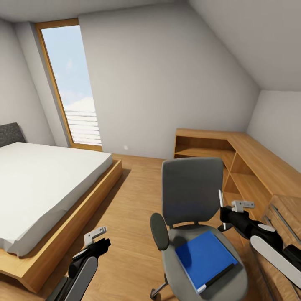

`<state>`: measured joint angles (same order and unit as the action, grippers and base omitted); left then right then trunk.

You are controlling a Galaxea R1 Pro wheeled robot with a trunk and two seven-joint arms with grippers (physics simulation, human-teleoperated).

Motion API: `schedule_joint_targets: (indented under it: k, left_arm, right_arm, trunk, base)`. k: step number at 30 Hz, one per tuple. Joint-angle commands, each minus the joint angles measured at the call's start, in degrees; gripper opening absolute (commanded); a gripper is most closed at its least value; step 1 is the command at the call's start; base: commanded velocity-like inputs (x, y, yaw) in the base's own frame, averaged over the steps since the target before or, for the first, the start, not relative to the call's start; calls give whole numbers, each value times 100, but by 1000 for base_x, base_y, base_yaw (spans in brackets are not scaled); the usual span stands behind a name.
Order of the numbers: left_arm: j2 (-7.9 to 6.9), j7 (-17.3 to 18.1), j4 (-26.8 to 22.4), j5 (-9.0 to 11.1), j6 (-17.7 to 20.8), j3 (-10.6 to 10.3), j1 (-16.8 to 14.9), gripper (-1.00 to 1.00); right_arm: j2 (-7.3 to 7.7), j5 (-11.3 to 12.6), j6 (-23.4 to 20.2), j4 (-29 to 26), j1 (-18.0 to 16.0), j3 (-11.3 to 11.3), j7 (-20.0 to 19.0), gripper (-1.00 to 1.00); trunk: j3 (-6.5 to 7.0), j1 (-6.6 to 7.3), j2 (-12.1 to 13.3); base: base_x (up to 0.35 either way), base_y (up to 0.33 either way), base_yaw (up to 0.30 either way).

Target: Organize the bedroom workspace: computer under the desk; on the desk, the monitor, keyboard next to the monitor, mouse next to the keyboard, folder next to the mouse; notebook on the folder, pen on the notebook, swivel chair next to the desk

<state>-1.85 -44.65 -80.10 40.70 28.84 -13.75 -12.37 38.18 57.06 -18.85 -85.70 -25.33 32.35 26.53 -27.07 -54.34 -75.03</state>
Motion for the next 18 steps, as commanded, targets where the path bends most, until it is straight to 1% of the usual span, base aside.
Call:
schedule_joint_targets:
  k: [1, 3, 4, 7, 9, 13, 18]
  left_arm:
    - [27, -28, -41, 6, -22, -47, 28, 100]
    - [92, -26, -105, -32, -88, -112, 85, 100]
    - [125, -26, -131, -32, -121, -144, 85, 100]
    - [208, -21, -103, 2, -127, -76, 85, 100]
    - [225, -15, -168, 16, -113, -12, 85, 100]
    - [235, -10, -237, 23, -108, 116, 85, 100]
    - [237, -5, -249, 25, -107, 139, 85, 100]
  right_arm:
    - [-27, 47, 24, 24, -14, 18, 81, -100]
    - [-92, 27, 24, 88, -15, 17, 153, -100]
    - [-99, 27, 24, 120, -15, 17, 188, -100]
    - [-133, -21, 22, 153, -14, 13, 101, -100]
    - [-171, -41, 22, 201, -13, 10, 44, -100]
    - [-192, -52, 25, 231, -13, 4, -26, -100]
    - [-201, -54, 30, 191, -15, -18, -26, -100]
  trunk:
    - [-6, 0, -4]
    - [-6, 0, -4]
    - [-6, 0, -4]
    - [-6, 0, -4]
    - [-6, 0, -4]
    - [65, 88, 156]
    - [155, 197, 357]
  base:
    - [0, 0, 0]
    - [0, 0, 0]
    - [0, 0, 0]
    - [0, 0, 0]
    - [0, 0, 0]
    - [0, 0, 0]
    - [0, 0, 0]
